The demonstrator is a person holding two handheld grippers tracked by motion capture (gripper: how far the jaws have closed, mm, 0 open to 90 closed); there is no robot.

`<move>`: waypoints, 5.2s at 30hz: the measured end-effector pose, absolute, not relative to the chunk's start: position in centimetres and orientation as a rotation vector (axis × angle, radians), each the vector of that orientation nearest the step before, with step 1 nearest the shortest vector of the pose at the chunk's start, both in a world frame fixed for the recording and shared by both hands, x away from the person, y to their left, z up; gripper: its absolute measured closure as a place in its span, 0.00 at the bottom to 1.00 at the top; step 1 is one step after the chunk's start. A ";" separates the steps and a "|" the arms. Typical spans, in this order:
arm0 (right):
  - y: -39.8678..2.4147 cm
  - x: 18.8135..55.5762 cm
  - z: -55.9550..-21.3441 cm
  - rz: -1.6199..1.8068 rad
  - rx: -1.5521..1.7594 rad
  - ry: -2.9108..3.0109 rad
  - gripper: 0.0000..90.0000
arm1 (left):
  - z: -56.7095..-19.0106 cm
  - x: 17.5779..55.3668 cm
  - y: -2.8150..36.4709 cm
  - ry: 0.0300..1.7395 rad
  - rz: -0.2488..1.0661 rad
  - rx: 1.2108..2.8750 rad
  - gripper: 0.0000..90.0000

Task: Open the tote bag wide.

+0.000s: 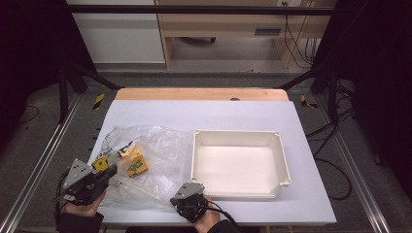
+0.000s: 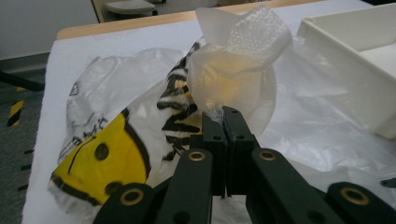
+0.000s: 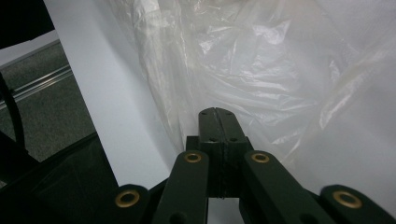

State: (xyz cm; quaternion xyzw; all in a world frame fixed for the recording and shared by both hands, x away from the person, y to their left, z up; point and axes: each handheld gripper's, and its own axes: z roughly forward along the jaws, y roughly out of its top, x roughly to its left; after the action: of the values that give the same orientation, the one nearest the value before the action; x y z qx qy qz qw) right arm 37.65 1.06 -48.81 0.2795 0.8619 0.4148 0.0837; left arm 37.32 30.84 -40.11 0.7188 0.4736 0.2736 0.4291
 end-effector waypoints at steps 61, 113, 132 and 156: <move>1.4 38.6 -48.9 1.194 0.777 2.515 1.00 | -45.9 42.6 34.5 1.373 0.621 1.847 0.98; 1.4 38.5 -49.1 1.209 0.773 2.499 1.00 | -39.2 43.0 30.3 1.065 0.583 1.813 0.77; 1.4 38.4 -49.1 1.207 0.772 2.500 1.00 | -38.8 46.8 32.5 1.155 0.683 1.727 1.00; 1.4 38.4 -49.1 1.202 0.762 2.496 1.00 | -46.3 51.2 33.6 1.348 0.523 1.929 1.00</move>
State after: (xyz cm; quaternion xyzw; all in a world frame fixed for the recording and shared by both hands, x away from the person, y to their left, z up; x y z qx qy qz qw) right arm 38.37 1.38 -49.11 0.2629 0.8609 0.4146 0.1337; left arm 51.21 33.60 -46.27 0.7472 0.5223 0.2027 0.3575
